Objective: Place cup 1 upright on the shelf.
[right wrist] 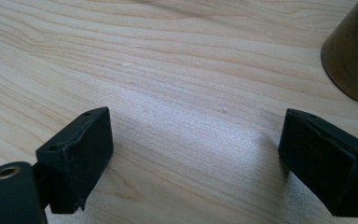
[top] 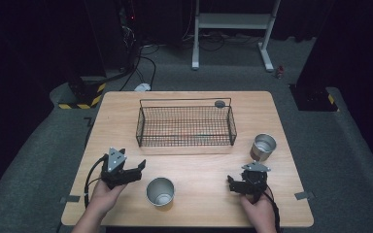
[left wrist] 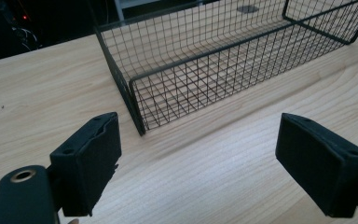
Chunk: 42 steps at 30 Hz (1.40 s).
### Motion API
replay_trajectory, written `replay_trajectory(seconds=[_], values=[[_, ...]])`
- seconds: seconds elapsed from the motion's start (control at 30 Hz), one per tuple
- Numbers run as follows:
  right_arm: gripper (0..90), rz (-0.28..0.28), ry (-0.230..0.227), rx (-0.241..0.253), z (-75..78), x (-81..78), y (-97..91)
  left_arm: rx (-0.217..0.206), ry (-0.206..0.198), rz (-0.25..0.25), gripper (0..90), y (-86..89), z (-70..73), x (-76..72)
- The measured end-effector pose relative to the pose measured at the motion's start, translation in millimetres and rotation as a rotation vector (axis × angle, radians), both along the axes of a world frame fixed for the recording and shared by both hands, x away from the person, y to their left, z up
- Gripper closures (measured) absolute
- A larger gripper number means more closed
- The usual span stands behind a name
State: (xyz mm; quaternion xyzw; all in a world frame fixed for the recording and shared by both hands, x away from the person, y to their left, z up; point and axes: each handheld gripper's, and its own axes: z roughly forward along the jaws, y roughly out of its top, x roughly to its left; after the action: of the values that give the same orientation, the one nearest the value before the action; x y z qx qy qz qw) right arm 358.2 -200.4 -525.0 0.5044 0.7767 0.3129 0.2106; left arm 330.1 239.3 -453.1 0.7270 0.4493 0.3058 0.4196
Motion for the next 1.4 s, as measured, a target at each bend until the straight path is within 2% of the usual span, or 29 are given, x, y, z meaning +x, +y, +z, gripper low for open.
replay_trajectory(seconds=[0.23,0.37,0.53,0.6,0.7,0.73,0.77,0.93,1.03,1.2,1.23,1.3,1.4], values=[[9.9,0.003,0.002,0.002,-0.1,2.3,0.9,-0.043,-0.009,-0.034,12.7,4.2,8.2,-9.2],[9.9,0.003,0.002,0.003,0.0,2.3,1.1,-0.105,-0.024,-0.105,7.9,4.9,15.6,-15.9],[10.2,0.001,0.000,-0.002,0.1,1.7,1.0,-0.134,-0.047,-0.162,5.9,-0.2,25.1,-21.1],[10.2,-0.002,0.000,-0.002,0.1,1.4,1.1,-0.168,-0.043,-0.206,3.4,-2.5,25.7,-24.1],[10.1,0.001,-0.001,-0.003,0.0,1.8,0.9,-0.182,-0.027,-0.249,1.8,-8.0,26.0,-28.1],[10.1,0.001,-0.001,-0.003,0.0,1.8,0.9,-0.182,-0.027,-0.249,0.4,-8.0,26.0,-28.1],[10.1,-0.001,-0.001,0.000,-0.1,2.4,1.4,-0.191,-0.023,-0.283,0.6,-12.0,25.4,-31.5],[10.2,-0.004,-0.001,-0.001,-0.1,2.7,1.9,-0.174,-0.035,-0.311,0.6,-21.2,26.2,-37.9],[10.3,-0.006,0.000,-0.003,0.0,2.2,2.1,-0.193,-0.038,-0.357,0.6,-31.5,28.8,-39.2],[10.4,-0.005,-0.003,-0.006,0.0,2.1,1.7,-0.203,-0.041,-0.384,0.6,-39.9,26.9,-43.4],[10.4,-0.005,-0.003,-0.006,0.0,2.1,1.7,-0.198,-0.036,-0.396,0.6,-41.8,25.4,-44.8],[10.3,-0.006,-0.002,-0.004,0.1,2.0,1.8,-0.157,-0.021,-0.409,0.6,-49.9,19.9,-47.6],[10.4,-0.004,-0.003,-0.005,0.1,2.0,1.7,-0.160,-0.011,-0.425,0.2,-55.9,16.8,-50.1]])
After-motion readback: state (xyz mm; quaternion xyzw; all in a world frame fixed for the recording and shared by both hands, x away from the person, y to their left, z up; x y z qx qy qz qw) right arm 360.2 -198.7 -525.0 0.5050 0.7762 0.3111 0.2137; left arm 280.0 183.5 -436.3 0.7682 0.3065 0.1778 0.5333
